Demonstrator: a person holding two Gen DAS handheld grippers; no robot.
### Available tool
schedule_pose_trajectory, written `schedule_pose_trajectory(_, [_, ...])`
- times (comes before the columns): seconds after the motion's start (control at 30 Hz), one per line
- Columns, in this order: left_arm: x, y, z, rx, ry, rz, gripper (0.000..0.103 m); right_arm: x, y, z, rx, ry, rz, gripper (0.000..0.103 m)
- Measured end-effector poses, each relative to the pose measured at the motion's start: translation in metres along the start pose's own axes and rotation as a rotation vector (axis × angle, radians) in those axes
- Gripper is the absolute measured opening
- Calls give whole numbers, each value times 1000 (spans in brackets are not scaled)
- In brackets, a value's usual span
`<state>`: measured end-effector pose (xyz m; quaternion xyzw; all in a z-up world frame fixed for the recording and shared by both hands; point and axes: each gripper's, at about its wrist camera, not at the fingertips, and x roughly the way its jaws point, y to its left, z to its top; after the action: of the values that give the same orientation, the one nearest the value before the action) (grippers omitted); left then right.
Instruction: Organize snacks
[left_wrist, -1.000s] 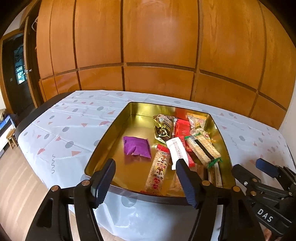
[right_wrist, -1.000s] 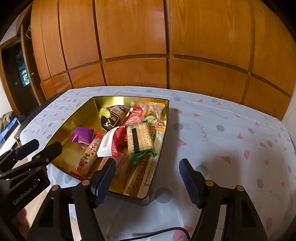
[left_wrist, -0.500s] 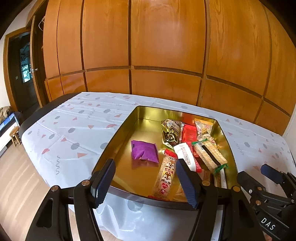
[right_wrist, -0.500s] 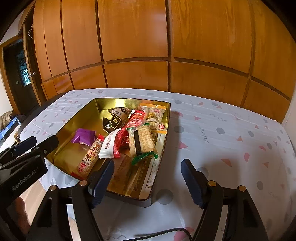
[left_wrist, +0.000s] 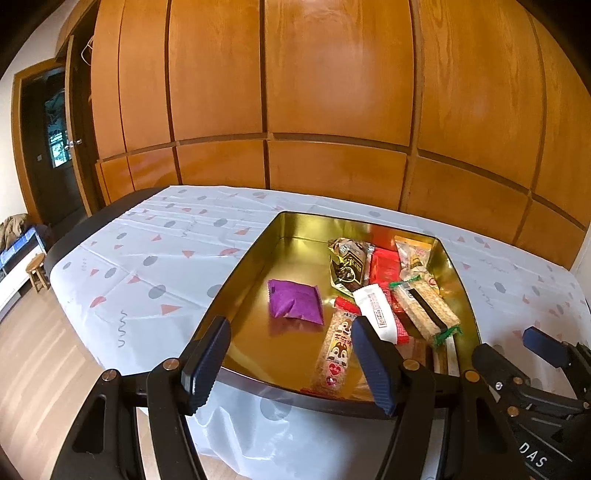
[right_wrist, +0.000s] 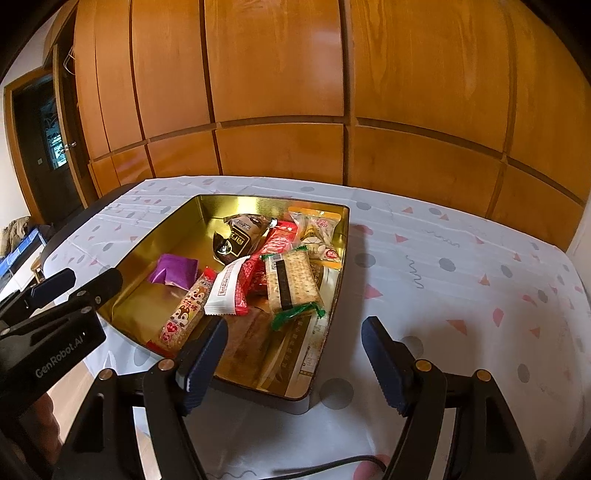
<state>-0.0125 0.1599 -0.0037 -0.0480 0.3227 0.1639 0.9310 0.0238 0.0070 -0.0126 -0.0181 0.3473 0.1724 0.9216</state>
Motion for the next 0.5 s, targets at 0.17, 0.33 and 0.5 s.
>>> schedule_pose_trajectory(0.17, [-2,-1,1,6,-9,8,69,1,1,0,-3,2,0,76])
schedule_pose_trajectory(0.33, [-2,0,1,3,-7,1,69,0,4,0,-10,3,2,76])
schedule_pose_trajectory(0.5, [-3,-2,1,7,-7,-2,69,-1,6,1,-16,-4,0,76])
